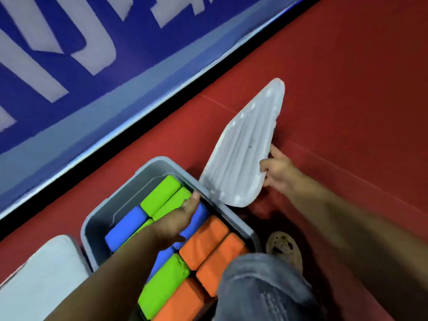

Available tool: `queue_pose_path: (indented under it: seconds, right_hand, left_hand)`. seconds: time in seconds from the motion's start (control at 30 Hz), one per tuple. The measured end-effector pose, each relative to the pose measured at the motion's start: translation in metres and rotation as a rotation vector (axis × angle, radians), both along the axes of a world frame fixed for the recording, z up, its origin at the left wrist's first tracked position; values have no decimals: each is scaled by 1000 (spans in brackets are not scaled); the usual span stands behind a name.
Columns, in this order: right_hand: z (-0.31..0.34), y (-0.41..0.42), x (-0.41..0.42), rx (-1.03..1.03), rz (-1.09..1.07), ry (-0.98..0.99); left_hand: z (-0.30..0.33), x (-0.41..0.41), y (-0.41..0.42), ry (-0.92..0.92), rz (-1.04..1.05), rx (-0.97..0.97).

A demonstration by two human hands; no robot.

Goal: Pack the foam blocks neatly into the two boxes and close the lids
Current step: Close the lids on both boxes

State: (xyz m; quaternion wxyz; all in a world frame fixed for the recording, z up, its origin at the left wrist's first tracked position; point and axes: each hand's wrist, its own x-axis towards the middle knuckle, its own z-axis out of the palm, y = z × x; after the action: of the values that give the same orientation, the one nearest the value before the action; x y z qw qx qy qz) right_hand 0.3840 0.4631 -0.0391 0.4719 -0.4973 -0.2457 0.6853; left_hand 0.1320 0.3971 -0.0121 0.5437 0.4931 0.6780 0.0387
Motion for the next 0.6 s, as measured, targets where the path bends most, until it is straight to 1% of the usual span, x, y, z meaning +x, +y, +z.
queue_pose_path:
  seconds: [0.1, 0.17, 0.23, 0.27, 0.33, 0.37, 0.43, 0.5, 0.57, 0.6]
  right_hand:
    - [62, -20, -20, 180, 128, -157]
    - [92, -43, -41, 318, 227, -332]
    - [111, -73, -65, 489, 323, -568]
    - [117, -88, -76, 611, 384, -696]
    - [118, -119, -102, 859, 586, -896]
    - [114, -131, -110, 905, 686, -998]
    - [106, -160, -128, 874, 827, -1231]
    - [93, -187, -142, 878, 944, -1348]
    - [72, -204, -146, 855, 1114, -1411]
    - [59, -210, -145, 836, 1184, -1471]
  left_hand:
    - [52, -36, -28, -289, 429, 145]
    - [82, -61, -49, -496, 649, 246]
    - [103, -83, -73, -677, 809, 347]
    - [109, -94, -85, -755, 868, 384]
    - [115, -118, -115, -913, 976, 431]
    - [111, -127, -127, -973, 1013, 444]
    - [99, -147, -162, -1059, 1082, 457]
    - [76, -161, -206, -1109, 1125, 460]
    - [41, -162, -252, -1015, 1252, 375]
    - [23, -157, -272, -894, 1310, 310]
